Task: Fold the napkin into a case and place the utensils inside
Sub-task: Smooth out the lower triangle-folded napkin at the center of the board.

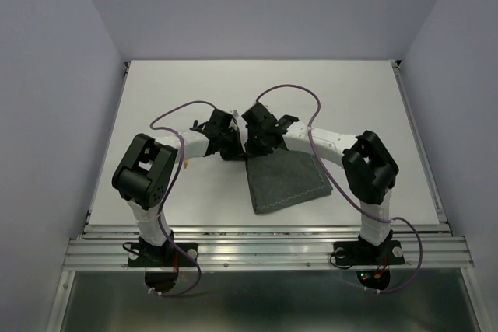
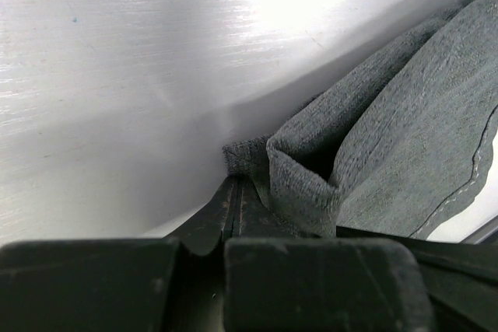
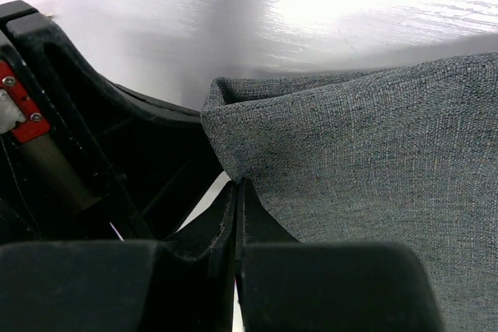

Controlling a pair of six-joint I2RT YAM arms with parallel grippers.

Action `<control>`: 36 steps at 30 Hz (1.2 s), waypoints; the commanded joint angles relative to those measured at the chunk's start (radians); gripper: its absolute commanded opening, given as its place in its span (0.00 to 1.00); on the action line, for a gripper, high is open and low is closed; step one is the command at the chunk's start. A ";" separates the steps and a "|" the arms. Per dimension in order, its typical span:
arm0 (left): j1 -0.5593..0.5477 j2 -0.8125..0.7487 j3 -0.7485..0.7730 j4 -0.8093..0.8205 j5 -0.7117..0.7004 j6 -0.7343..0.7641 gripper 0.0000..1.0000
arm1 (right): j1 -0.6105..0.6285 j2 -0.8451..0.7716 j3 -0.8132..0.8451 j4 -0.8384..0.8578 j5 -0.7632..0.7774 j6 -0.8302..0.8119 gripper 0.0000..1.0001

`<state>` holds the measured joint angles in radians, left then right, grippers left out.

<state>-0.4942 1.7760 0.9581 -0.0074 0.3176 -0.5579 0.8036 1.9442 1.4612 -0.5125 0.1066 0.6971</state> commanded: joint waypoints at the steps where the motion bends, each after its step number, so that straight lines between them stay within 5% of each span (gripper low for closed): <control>1: 0.003 0.005 0.033 0.000 -0.025 0.015 0.00 | 0.022 -0.018 0.010 0.032 -0.008 0.012 0.01; 15: 0.006 -0.012 0.019 -0.003 -0.031 0.015 0.00 | 0.022 0.065 0.090 0.028 0.025 0.022 0.02; 19: 0.005 -0.024 0.019 -0.008 -0.032 0.013 0.00 | 0.022 0.053 0.088 0.023 0.042 0.025 0.26; 22: 0.005 -0.047 0.021 -0.019 -0.038 0.012 0.00 | 0.022 0.013 0.061 0.017 0.070 0.035 0.27; 26: 0.008 -0.092 0.039 -0.057 -0.069 0.016 0.00 | 0.022 -0.134 -0.039 0.023 0.108 0.035 0.47; 31: 0.014 -0.145 0.071 -0.109 -0.113 0.027 0.00 | 0.022 -0.307 -0.238 0.061 0.104 0.058 0.47; 34: 0.017 -0.184 0.088 -0.135 -0.132 0.027 0.00 | 0.048 -0.393 -0.363 0.083 0.068 0.093 0.38; 36: 0.017 -0.211 0.088 -0.129 -0.103 0.020 0.00 | 0.075 -0.415 -0.415 0.086 0.058 0.120 0.24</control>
<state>-0.4828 1.6543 1.0016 -0.1165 0.2222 -0.5518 0.8238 1.5608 1.1267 -0.4648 0.1783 0.7666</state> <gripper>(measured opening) 0.019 0.321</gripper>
